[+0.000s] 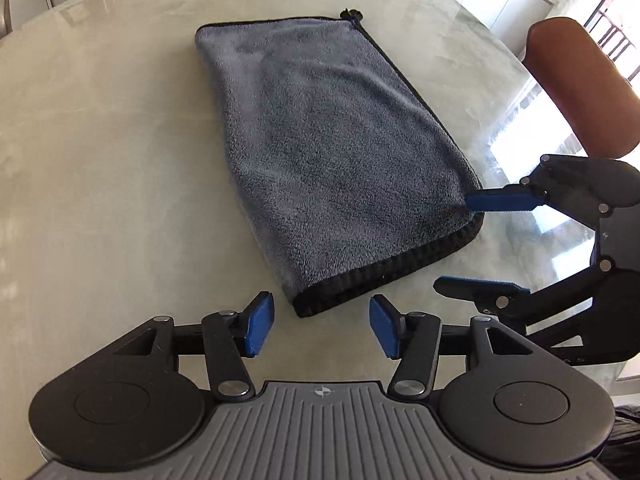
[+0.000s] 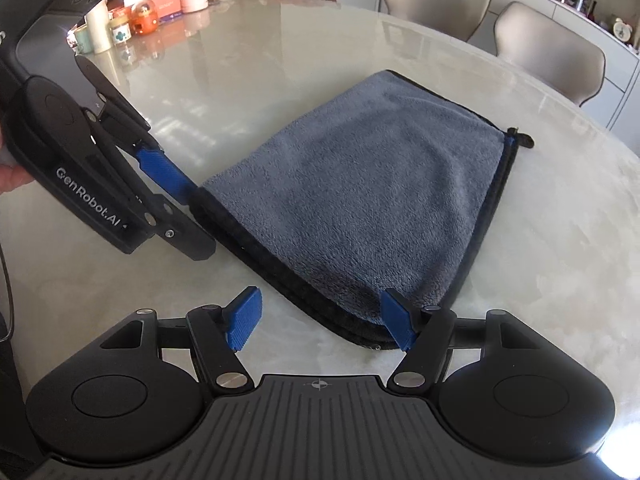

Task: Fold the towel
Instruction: 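Grasp a corner of the folded towel with the left gripper while the right gripper grasps the adjacent corner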

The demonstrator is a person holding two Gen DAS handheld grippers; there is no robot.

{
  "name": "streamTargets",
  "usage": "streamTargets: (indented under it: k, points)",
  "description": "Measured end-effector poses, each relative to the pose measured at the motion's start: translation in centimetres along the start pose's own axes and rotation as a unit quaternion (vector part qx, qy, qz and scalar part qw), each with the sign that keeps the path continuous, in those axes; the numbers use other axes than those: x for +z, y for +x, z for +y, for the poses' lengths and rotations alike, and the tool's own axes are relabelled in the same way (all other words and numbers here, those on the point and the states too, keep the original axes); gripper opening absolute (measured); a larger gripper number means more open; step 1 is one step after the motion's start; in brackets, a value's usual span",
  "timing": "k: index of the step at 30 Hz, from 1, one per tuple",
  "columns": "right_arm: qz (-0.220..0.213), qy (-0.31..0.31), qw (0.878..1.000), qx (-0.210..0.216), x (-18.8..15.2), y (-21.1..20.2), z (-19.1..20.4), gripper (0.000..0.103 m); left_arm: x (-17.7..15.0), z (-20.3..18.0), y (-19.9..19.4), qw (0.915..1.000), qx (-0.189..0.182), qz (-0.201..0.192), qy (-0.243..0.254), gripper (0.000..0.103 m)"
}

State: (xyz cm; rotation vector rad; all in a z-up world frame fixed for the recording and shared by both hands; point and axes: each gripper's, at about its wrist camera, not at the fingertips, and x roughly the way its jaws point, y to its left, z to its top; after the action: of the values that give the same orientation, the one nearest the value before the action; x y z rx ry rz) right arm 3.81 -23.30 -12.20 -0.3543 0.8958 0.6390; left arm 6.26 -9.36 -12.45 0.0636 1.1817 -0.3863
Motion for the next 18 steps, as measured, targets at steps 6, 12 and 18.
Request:
streamTargets:
  k: [6, 12, 18]
  points:
    - [-0.006, 0.001, 1.0, 0.004, 0.0, -0.1, 0.2, 0.067, 0.4, 0.0, -0.3, 0.9996, 0.008, -0.011, 0.025, 0.005]
    - [-0.011, -0.004, 1.0, 0.008, 0.2, -0.1, 0.6, 0.067, 1.5, -0.1, -1.0, 0.9992, 0.006, -0.016, 0.037, 0.003]
    - [-0.025, -0.024, 0.999, 0.01, 0.6, 0.2, 1.5, 0.067, 2.7, -0.3, -1.5, 0.9986, 0.002, -0.018, 0.05, 0.003]
